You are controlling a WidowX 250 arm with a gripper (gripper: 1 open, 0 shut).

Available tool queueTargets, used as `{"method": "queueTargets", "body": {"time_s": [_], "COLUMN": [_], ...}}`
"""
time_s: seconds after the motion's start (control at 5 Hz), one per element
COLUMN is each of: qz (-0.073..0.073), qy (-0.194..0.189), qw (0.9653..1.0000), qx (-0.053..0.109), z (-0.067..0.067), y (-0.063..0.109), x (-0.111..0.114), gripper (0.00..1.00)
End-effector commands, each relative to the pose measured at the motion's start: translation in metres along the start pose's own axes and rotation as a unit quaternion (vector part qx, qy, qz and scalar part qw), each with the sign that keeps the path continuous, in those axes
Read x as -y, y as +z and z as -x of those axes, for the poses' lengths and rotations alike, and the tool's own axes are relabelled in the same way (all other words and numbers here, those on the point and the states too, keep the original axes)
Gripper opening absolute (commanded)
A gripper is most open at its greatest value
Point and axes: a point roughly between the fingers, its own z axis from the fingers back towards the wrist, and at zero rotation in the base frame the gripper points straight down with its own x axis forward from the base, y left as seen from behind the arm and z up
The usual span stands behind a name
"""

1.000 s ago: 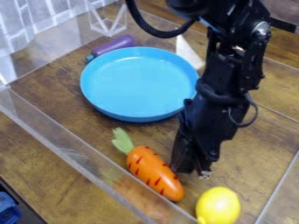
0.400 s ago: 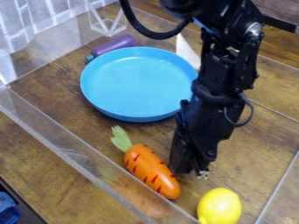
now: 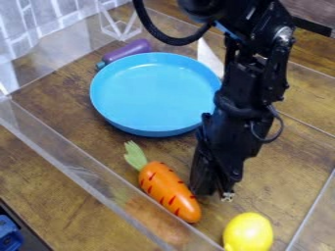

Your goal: Move the carrot to the left side

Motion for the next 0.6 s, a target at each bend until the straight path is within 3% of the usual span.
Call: {"method": "queueTargets", "body": {"time_s": [0.0,0.4], "qz": [-0.007,-0.003], "qy": [0.010,0.015], "qw": [0.9996,0.9996], "qx": [0.024,0.026], "z": [0.0021,0.0028], "y": [0.0128,0.0110], "x": [-0.0065,-0.0073], "gripper": [0.00,0.00]}}
